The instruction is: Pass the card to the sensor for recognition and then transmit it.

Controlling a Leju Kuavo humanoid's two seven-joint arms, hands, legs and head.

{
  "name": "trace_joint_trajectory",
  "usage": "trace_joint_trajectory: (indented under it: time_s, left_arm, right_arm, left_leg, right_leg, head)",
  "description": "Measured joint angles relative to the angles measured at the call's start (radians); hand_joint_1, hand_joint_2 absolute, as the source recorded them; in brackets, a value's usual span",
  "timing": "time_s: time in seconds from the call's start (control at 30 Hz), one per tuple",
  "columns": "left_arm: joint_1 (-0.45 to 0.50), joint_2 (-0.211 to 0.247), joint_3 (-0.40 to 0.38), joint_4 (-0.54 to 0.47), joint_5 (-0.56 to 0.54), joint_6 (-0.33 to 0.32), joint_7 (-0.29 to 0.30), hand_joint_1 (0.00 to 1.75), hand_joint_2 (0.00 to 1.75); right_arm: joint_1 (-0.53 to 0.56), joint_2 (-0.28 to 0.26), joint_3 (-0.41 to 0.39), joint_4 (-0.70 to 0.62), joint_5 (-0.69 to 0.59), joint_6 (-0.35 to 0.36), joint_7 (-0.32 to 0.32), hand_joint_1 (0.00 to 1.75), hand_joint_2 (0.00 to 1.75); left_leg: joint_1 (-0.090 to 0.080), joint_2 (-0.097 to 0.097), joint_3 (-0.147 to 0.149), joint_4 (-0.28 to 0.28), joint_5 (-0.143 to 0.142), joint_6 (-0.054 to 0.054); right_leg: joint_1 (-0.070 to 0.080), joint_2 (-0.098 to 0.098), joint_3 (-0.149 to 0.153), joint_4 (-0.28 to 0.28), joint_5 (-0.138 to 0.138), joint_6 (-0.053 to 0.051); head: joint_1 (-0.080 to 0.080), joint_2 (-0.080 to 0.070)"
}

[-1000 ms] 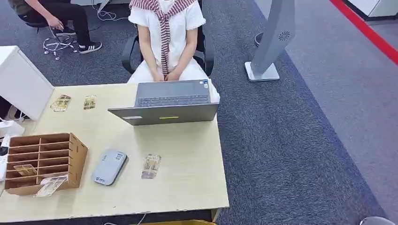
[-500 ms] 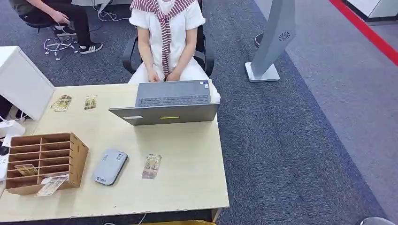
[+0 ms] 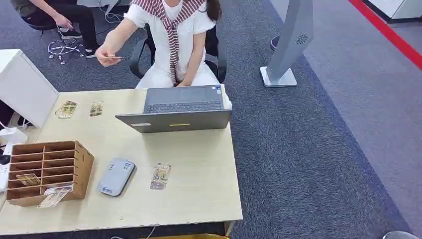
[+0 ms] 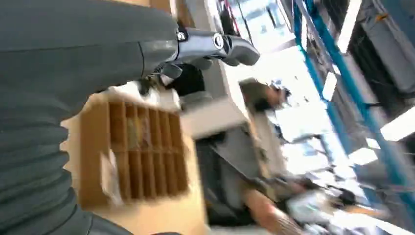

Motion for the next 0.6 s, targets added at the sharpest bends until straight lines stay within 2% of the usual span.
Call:
trace_joint_trajectory:
  time_s: [0.03, 0.07, 0.1, 0.13, 0.23, 0.33, 0.4, 0.47, 0.53, 0.6]
  left_arm:
    - [-0.038, 0.020, -0.023, -0.007, -0.112, 0.124, 0.061, 0.00, 1.75]
    - [-0.075, 0.048, -0.041, 0.001, -0.167, 0.207, 0.104, 0.00, 1.75]
    - [-0.104, 0.085, -0.057, 0.013, -0.198, 0.277, 0.124, 0.00, 1.75]
    - [-0.123, 0.112, -0.070, 0.019, -0.205, 0.316, 0.130, 0.00, 1.75]
    - [-0.159, 0.171, -0.103, 0.033, -0.227, 0.370, 0.146, 0.00, 1.75]
    - [-0.220, 0.245, -0.135, 0.093, -0.421, 0.495, 0.266, 0.00, 1.75]
    - [-0.309, 0.322, -0.160, 0.179, -0.605, 0.575, 0.364, 0.00, 1.75]
    - [-0.438, 0.421, -0.193, 0.347, -0.791, 0.623, 0.483, 0.00, 1.75]
    - [-0.533, 0.485, -0.221, 0.473, -0.877, 0.649, 0.522, 0.00, 1.75]
    - [-0.611, 0.540, -0.252, 0.572, -0.964, 0.669, 0.565, 0.00, 1.75]
  right_arm:
    - [-0.004, 0.000, 0.015, 0.000, 0.014, 0.002, 0.008, 0.00, 1.75]
    - [-0.009, 0.000, 0.027, 0.000, 0.022, 0.004, 0.012, 0.00, 1.75]
    - [-0.013, -0.001, 0.040, 0.000, 0.027, 0.005, 0.016, 0.00, 1.75]
    - [-0.016, -0.001, 0.050, 0.001, 0.029, 0.006, 0.018, 0.00, 1.75]
    - [-0.018, -0.002, 0.068, 0.003, 0.033, 0.006, 0.020, 0.00, 1.75]
    - [-0.024, -0.005, 0.089, 0.005, 0.059, 0.016, 0.022, 0.00, 1.75]
    - [-0.029, -0.005, 0.102, 0.005, 0.076, 0.024, 0.028, 0.00, 1.75]
    - [-0.041, -0.005, 0.123, 0.006, 0.095, 0.032, 0.038, 0.00, 1.75]
    - [-0.047, 0.002, 0.145, 0.001, 0.108, 0.074, 0.046, 0.00, 1.75]
    - [-0.046, 0.014, 0.169, -0.003, 0.118, 0.078, 0.049, 0.00, 1.75]
  left_leg:
    - [0.000, 0.000, 0.000, 0.000, 0.001, 0.000]
    - [0.001, 0.000, -0.001, 0.000, 0.002, -0.001]
    - [0.002, 0.000, -0.001, 0.000, 0.003, -0.002]
    - [0.002, 0.001, 0.000, 0.000, 0.002, -0.002]
    - [0.002, 0.002, 0.000, 0.000, 0.003, -0.002]
    - [0.003, 0.001, 0.000, 0.000, 0.004, -0.004]
    - [0.003, -0.002, -0.001, 0.000, 0.006, -0.004]
    - [0.005, -0.005, -0.003, 0.000, 0.010, -0.007]
    - [0.006, 0.000, -0.004, 0.000, 0.011, -0.009]
    - [0.006, 0.001, -0.005, 0.000, 0.013, -0.011]
  right_leg:
    - [0.000, 0.000, 0.000, 0.000, 0.001, -0.001]
    - [0.001, 0.000, 0.000, 0.000, 0.002, -0.001]
    - [0.001, 0.001, 0.000, 0.000, 0.003, -0.003]
    - [0.001, 0.002, 0.000, 0.000, 0.003, -0.003]
    - [0.003, 0.003, 0.000, 0.000, 0.003, -0.004]
    - [0.004, 0.002, -0.002, 0.000, 0.003, -0.004]
    - [0.003, 0.001, -0.002, 0.000, 0.004, -0.004]
    - [0.005, -0.002, -0.002, 0.000, 0.007, -0.008]
    - [0.006, -0.002, -0.004, 0.000, 0.011, -0.011]
    - [0.006, -0.001, -0.006, 0.001, 0.013, -0.013]
  head:
    - [0.001, 0.000]
    - [0.000, 0.000]
    - [0.003, 0.000]
    - [0.002, 0.000]
    - [0.000, 0.000]
    - [0.000, 0.000]
    - [0.000, 0.000]
    - [0.000, 0.000]
    - [-0.001, 0.000]
    - [-0.002, 0.000]
